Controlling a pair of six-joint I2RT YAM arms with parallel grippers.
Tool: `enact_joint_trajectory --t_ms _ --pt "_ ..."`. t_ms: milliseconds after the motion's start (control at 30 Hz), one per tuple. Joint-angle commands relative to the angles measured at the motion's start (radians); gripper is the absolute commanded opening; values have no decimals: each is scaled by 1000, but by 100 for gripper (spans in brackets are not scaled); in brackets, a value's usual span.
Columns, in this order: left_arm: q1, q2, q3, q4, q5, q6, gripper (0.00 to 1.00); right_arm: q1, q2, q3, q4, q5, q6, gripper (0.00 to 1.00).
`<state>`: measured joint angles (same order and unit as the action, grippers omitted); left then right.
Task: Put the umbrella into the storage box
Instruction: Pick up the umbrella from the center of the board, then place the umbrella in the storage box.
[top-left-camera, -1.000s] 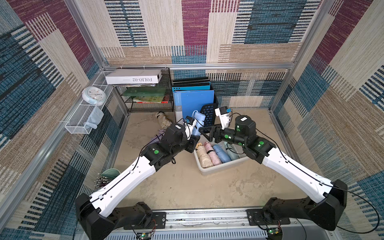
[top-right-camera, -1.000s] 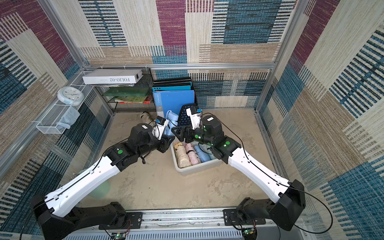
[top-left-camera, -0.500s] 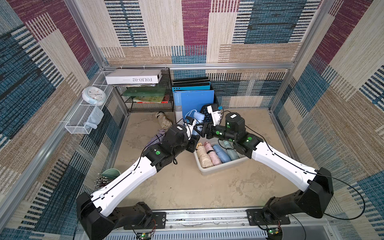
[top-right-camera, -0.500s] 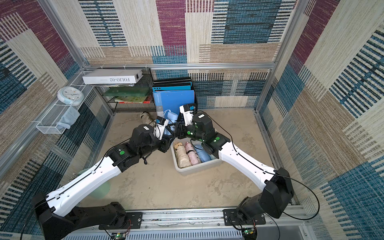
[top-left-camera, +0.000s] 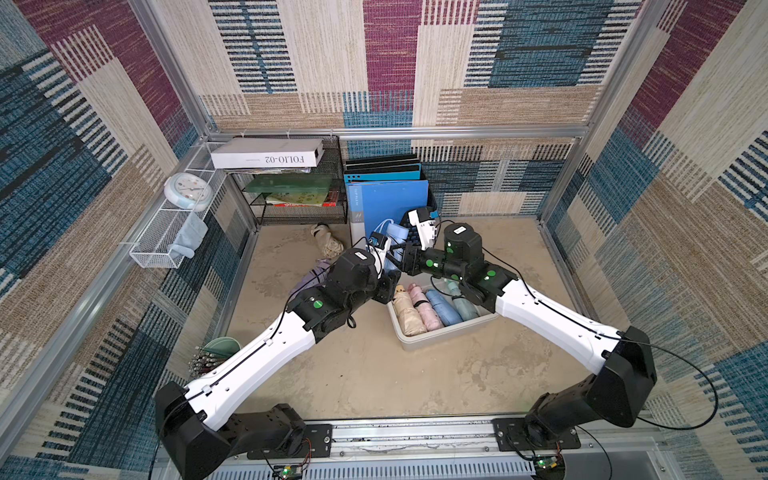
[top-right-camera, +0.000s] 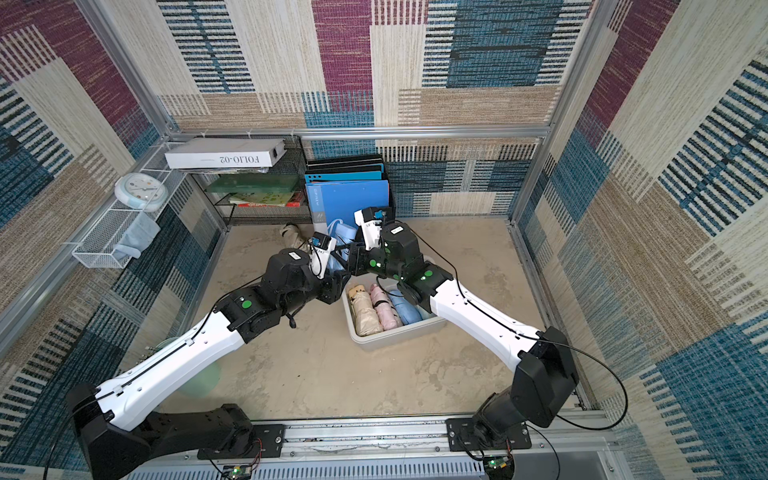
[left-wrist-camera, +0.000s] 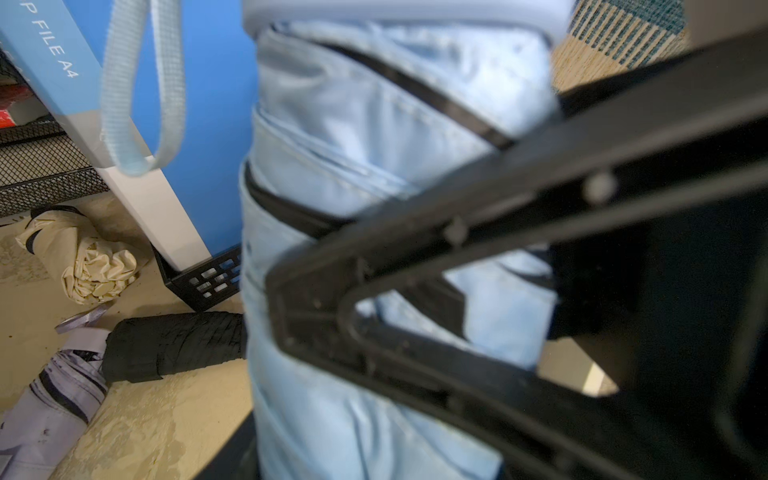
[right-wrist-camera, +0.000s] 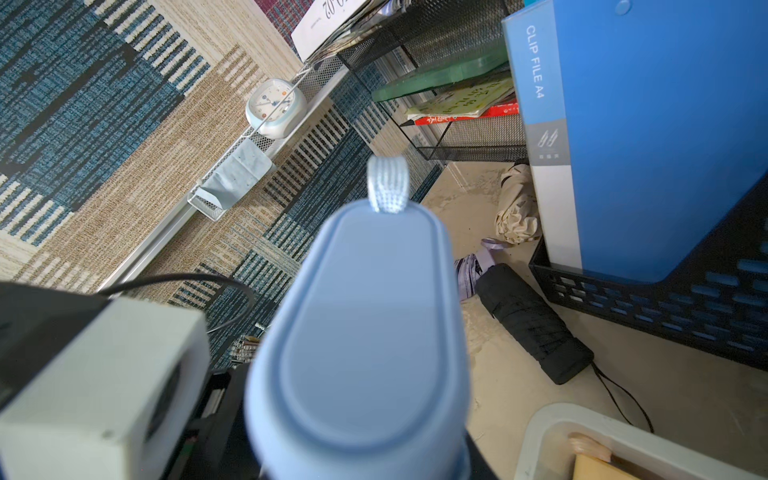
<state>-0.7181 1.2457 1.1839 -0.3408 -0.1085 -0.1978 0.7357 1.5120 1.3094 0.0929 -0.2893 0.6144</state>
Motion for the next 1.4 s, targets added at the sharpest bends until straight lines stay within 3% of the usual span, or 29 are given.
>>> enact_joint_trajectory --t_ms 0,133,367,667,900,1367 --pt "-1 -15 -3 85 10 -1 74 -1 15 34 -11 34 -16 28" --pt "0 -41 -18 92 3 -5 85 -15 22 47 -32 60 -41 24" --pt "1 -98 -48 34 -21 -87 88 -95 -14 27 -141 62 -129 23" --pt "3 -82 -83 -146 -94 -508 87 -255 -104 -37 -459 16 -370 23" --pt "18 -57 -189 -69 -41 -758 86 -308 -85 -38 -655 52 -475 24" --pt "54 114 -188 -9 153 -819 72 -308 124 12 -792 -107 -563 24"
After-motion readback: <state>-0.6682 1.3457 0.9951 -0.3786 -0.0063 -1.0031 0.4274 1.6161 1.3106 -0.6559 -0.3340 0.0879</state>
